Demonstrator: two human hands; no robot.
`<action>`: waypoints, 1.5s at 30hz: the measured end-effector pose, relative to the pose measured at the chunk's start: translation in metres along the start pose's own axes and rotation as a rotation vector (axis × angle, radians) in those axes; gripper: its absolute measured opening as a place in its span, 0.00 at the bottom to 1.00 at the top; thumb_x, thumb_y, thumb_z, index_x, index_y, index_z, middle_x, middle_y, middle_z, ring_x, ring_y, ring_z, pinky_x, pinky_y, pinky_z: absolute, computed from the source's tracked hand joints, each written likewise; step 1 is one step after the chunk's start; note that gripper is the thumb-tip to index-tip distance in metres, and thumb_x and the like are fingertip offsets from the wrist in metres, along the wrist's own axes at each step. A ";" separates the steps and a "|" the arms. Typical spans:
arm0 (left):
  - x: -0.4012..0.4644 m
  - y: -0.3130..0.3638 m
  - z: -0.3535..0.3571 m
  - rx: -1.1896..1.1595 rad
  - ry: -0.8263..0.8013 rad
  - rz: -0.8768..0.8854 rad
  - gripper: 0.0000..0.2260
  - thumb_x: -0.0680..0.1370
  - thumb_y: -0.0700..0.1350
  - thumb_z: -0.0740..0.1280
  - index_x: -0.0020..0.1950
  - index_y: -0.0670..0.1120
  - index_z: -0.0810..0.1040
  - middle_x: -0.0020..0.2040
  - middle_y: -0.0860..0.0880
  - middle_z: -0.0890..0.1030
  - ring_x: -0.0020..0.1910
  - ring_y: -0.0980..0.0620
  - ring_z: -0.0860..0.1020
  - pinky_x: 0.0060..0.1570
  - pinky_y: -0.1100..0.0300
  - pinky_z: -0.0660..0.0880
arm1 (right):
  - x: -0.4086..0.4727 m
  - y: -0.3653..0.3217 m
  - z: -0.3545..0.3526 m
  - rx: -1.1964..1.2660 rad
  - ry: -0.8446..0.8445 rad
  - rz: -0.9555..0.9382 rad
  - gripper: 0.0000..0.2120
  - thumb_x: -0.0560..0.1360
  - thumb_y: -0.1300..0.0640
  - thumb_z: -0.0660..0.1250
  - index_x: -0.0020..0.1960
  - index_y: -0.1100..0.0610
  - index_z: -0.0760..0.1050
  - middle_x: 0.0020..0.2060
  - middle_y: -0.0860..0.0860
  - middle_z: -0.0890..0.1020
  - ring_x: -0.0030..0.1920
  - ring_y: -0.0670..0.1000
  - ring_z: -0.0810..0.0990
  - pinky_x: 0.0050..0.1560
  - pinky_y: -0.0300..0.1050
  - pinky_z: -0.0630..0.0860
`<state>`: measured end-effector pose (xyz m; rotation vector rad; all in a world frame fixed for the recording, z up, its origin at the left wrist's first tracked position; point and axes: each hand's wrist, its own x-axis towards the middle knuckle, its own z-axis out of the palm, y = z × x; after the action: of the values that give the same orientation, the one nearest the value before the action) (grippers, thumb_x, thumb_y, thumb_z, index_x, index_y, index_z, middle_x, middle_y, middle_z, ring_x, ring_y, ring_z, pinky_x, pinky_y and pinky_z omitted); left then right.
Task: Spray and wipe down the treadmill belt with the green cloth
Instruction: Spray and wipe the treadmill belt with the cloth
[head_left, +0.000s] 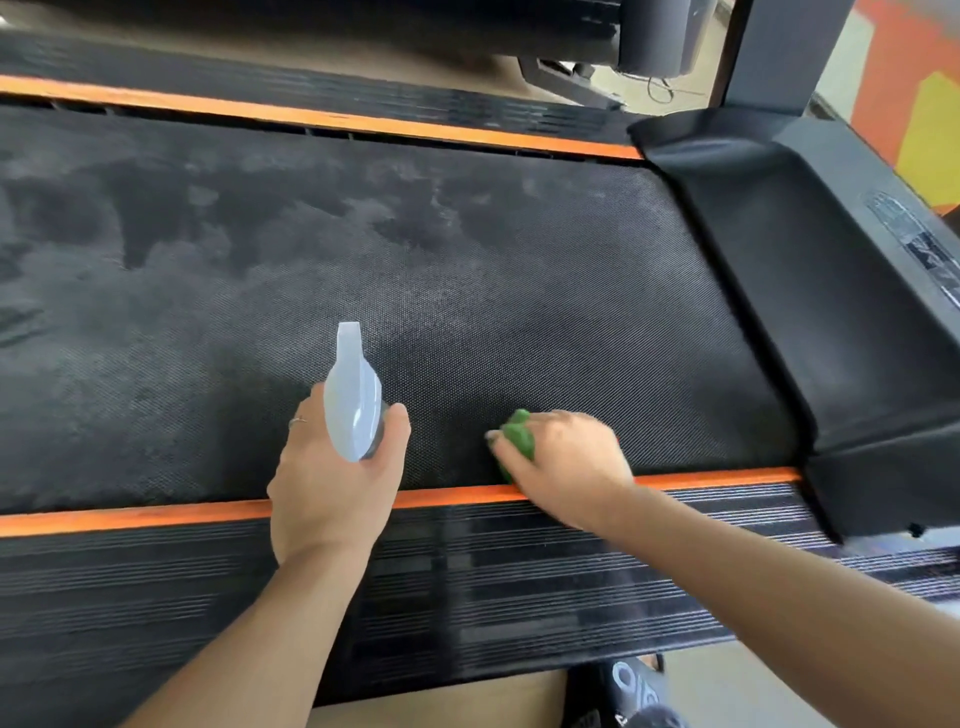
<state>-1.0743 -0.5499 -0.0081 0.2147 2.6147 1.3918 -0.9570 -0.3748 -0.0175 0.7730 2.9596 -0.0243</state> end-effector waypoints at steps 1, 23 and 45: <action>0.000 0.000 0.000 -0.002 -0.002 -0.003 0.21 0.77 0.58 0.73 0.67 0.52 0.76 0.53 0.57 0.72 0.57 0.39 0.79 0.57 0.46 0.75 | 0.004 -0.014 0.001 0.035 0.013 -0.047 0.26 0.80 0.36 0.53 0.41 0.53 0.80 0.40 0.49 0.83 0.44 0.56 0.81 0.46 0.48 0.76; -0.001 0.002 -0.002 -0.004 0.003 -0.023 0.19 0.77 0.58 0.72 0.64 0.52 0.76 0.51 0.55 0.74 0.48 0.47 0.72 0.54 0.46 0.76 | 0.060 0.005 -0.034 0.673 -0.032 0.467 0.28 0.77 0.32 0.60 0.53 0.55 0.83 0.45 0.55 0.86 0.49 0.57 0.84 0.53 0.49 0.80; -0.001 0.002 0.000 -0.017 0.009 -0.019 0.19 0.77 0.58 0.73 0.64 0.52 0.76 0.51 0.56 0.74 0.49 0.45 0.75 0.56 0.45 0.76 | 0.051 0.026 0.025 -0.082 0.205 0.211 0.19 0.80 0.37 0.55 0.60 0.49 0.72 0.54 0.58 0.70 0.52 0.61 0.69 0.55 0.57 0.71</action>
<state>-1.0733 -0.5491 -0.0058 0.1807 2.6047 1.4112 -0.9867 -0.3283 -0.0466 1.1347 3.0234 0.1995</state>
